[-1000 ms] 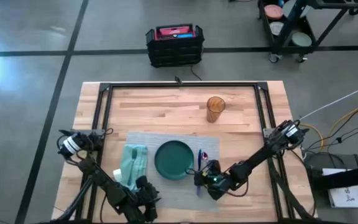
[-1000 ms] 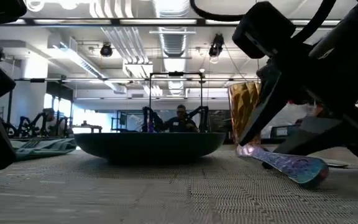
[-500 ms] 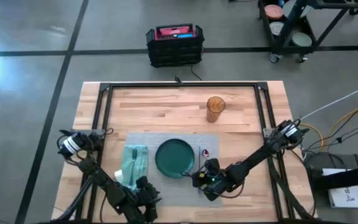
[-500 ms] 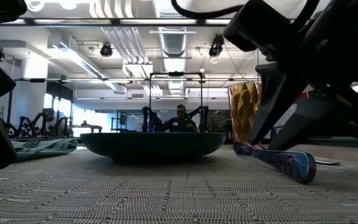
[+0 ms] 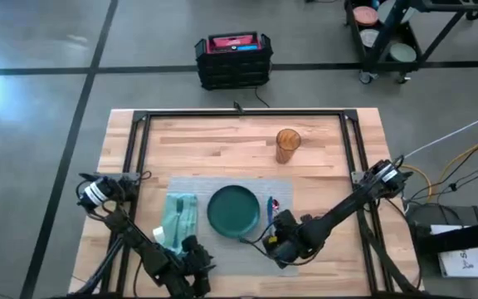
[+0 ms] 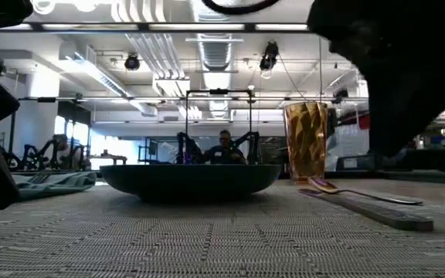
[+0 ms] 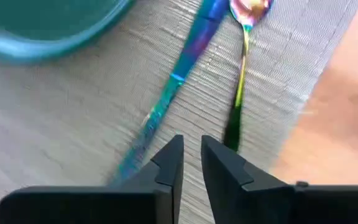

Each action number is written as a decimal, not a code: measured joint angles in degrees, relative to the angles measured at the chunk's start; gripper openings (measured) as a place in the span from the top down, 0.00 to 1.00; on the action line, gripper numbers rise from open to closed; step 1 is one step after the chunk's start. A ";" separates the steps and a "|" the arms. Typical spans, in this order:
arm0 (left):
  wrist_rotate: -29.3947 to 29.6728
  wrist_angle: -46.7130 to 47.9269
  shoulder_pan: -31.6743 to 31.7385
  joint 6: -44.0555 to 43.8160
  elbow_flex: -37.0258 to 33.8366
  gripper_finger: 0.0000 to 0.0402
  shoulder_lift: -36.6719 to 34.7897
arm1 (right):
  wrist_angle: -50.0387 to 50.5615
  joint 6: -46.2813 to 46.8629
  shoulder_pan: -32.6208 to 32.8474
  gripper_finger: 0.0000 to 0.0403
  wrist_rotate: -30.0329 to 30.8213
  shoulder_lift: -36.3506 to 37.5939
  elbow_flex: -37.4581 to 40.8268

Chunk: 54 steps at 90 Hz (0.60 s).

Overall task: Set table place
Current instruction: Adjust the tablespoon on the table mat

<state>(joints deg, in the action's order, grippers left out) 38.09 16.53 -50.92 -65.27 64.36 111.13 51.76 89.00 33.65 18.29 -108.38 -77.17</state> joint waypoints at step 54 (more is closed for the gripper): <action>0.22 -0.30 0.00 0.52 0.00 0.72 0.00 | -8.73 -9.51 -2.31 1.00 -4.22 0.00 9.39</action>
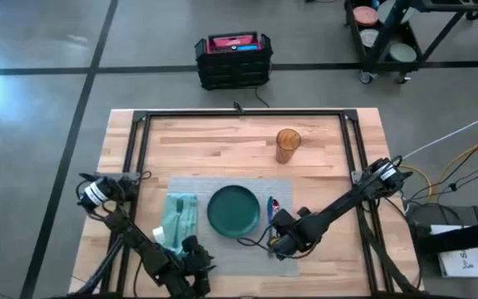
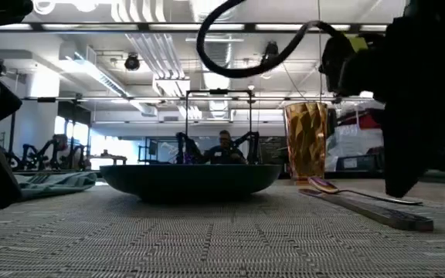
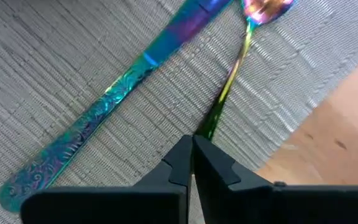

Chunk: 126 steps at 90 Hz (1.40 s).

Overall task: Set table place
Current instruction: Adjust the tablespoon on the table mat

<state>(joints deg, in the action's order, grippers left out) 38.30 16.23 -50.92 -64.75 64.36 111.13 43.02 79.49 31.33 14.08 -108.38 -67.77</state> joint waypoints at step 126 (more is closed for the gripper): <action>0.09 -0.35 0.00 0.39 0.00 0.72 0.02 | 3.66 -2.92 -5.50 1.00 -2.39 0.19 -5.90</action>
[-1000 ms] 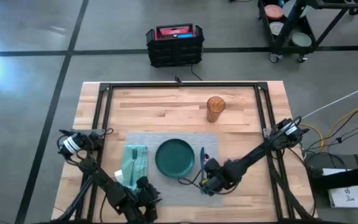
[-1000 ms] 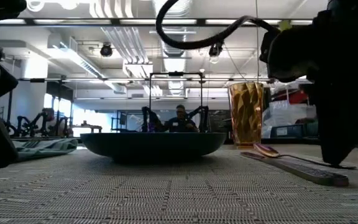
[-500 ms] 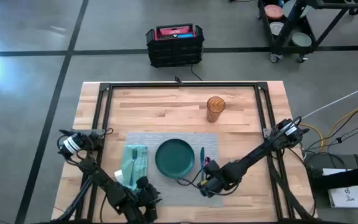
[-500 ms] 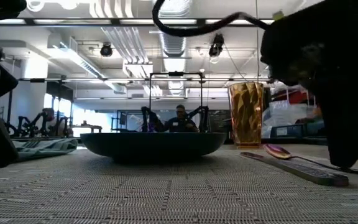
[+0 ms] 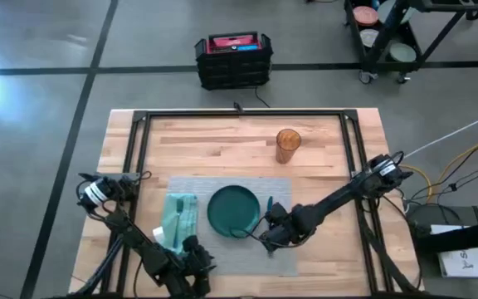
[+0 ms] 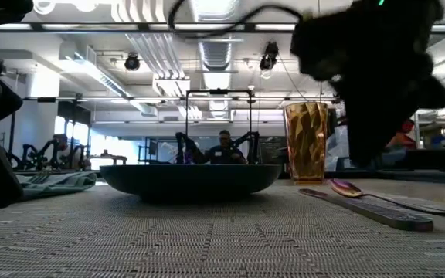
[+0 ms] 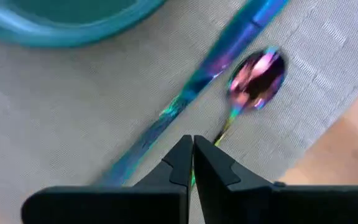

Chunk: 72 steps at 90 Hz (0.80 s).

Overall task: Set table place
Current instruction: Adjust the tablespoon on the table mat

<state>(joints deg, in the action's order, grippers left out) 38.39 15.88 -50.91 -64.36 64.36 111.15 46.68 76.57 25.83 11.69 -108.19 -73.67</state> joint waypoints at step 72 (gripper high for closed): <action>-0.02 -0.05 0.00 0.58 0.00 0.72 0.00 | 2.16 -1.10 -3.50 1.00 1.89 -0.78 4.11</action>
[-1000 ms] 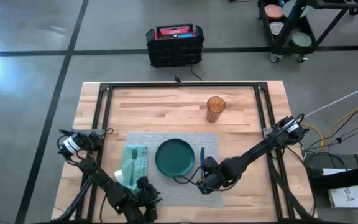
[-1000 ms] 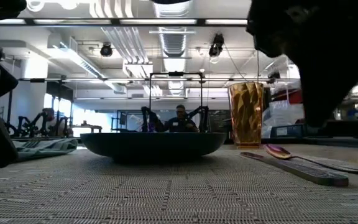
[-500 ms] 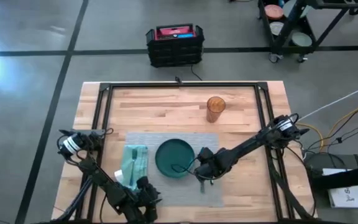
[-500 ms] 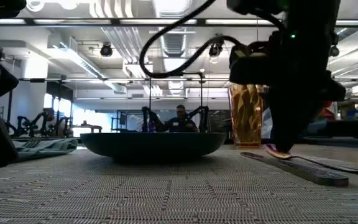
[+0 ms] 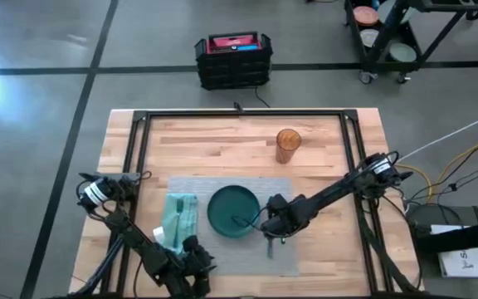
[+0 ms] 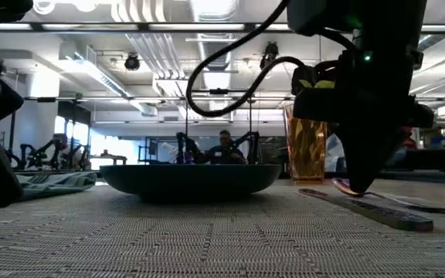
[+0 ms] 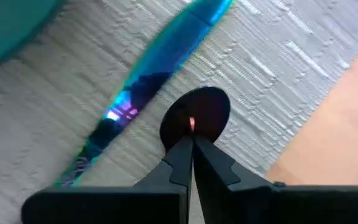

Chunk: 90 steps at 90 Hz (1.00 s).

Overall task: Set table place
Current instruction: Adjust the tablespoon on the table mat, then return to Home Position

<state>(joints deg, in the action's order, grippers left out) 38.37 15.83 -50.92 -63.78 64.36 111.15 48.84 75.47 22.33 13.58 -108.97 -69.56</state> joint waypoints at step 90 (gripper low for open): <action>1.73 0.01 0.28 4.82 0.00 0.72 0.00 | 8.02 -59.68 -27.67 0.60 5.75 27.52 -4.00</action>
<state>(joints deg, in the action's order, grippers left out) 40.10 15.84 -50.63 -58.96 64.36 111.15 56.86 15.79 -5.34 19.33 -81.45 -73.56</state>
